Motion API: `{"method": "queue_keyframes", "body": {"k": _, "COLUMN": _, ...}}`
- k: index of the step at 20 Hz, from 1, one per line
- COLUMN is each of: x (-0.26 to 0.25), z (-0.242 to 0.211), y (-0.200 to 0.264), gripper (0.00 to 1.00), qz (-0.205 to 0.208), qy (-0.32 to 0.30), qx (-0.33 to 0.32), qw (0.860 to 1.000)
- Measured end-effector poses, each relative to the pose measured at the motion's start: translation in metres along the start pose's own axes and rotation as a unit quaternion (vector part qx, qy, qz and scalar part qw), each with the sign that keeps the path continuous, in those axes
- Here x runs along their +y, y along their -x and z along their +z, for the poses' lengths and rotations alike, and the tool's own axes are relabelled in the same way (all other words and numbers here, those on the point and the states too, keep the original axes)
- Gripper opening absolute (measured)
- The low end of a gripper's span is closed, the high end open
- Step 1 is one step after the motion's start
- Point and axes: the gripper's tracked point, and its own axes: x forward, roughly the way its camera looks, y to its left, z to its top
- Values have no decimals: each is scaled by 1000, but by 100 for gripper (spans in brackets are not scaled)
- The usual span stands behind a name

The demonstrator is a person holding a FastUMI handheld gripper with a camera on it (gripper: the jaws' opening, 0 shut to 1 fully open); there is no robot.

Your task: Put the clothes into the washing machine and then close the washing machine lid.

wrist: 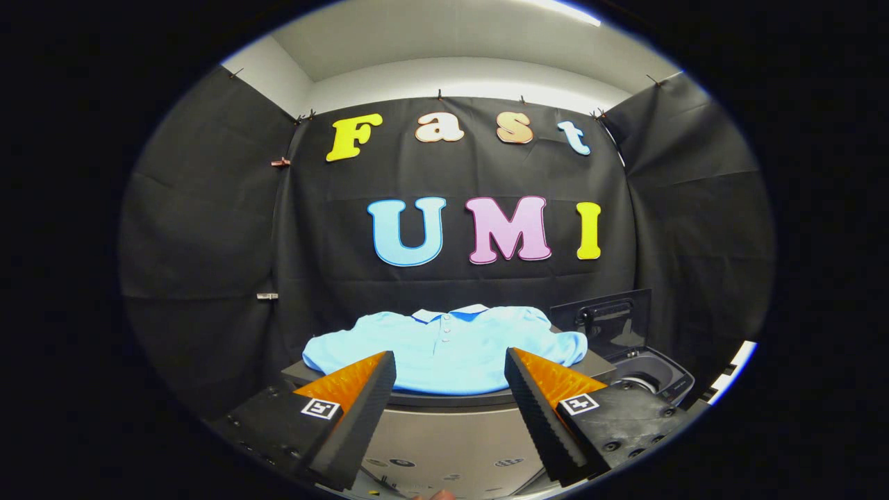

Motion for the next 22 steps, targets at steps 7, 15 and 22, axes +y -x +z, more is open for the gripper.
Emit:
{"method": "queue_keyframes", "body": {"k": 7, "x": 2, "z": -2, "y": -4, "gripper": 99, "qz": -2, "qy": 7, "qx": 2, "qw": 1000}}
{"method": "queue_keyframes", "body": {"k": 15, "x": 8, "z": -5, "y": -12, "gripper": 99, "qz": 1, "qy": 6, "qx": 6, "qw": 1000}}
{"method": "queue_keyframes", "body": {"k": 22, "x": 6, "z": 6, "y": -43, "gripper": 99, "qz": -6, "qy": 0, "qx": 23, "qw": 1000}}
